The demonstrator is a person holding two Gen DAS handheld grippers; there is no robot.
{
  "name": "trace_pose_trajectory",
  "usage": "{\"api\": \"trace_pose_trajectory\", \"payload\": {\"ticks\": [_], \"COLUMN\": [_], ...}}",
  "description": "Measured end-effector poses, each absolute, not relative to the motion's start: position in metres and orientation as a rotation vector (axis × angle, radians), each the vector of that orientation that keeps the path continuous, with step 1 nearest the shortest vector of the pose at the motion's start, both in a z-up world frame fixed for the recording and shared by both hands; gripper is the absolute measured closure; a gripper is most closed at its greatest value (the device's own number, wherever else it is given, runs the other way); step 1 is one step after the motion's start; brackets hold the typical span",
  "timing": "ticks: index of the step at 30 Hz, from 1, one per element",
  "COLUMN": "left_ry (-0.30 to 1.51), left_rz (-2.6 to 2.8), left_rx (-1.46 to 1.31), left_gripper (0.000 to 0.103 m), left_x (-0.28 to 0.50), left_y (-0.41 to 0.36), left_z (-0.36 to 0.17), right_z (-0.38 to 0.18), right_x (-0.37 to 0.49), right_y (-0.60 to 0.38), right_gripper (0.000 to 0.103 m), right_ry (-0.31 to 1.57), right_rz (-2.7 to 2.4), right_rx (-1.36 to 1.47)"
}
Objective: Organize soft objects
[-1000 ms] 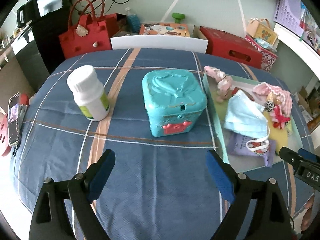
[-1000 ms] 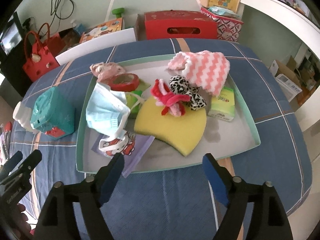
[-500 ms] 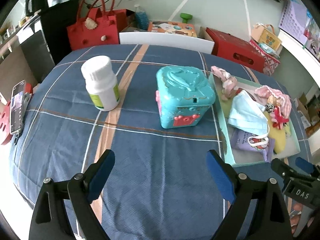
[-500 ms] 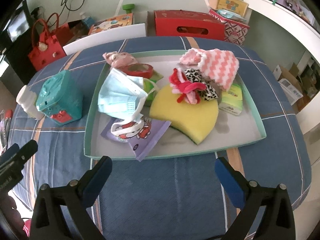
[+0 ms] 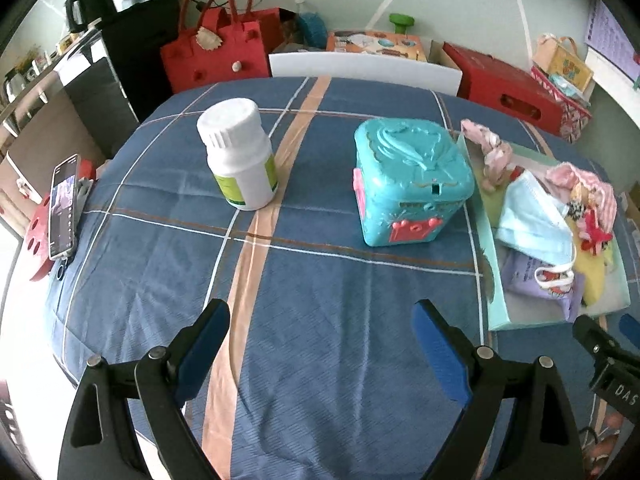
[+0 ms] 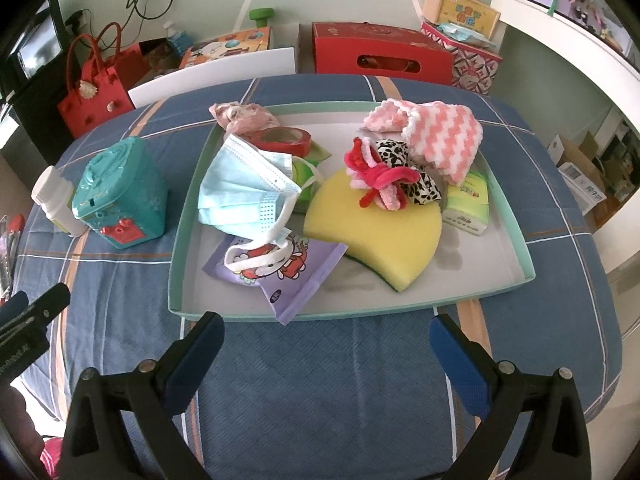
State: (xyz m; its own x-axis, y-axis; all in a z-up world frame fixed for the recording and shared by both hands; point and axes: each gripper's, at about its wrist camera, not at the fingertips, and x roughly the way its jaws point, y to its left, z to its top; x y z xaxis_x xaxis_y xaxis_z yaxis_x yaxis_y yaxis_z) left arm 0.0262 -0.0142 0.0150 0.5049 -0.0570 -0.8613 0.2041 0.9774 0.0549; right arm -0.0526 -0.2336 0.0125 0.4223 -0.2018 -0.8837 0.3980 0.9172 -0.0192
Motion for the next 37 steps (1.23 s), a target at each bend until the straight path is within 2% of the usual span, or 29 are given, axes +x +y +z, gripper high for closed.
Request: {"api": "trace_pose_trajectory", "payload": {"ticks": [37], "left_ry": [1.022], "left_rz": [-0.275], "left_rx": [0.225], "left_gripper": [0.011], "left_x": [0.023], "left_y": [-0.030], "left_z": [0.013], "right_z": [0.009], "right_x": [-0.053], "right_y": [-0.231], "right_gripper": [0.000], "right_ry": [1.063], "right_rz": [-0.404], "right_rx": [0.160]}}
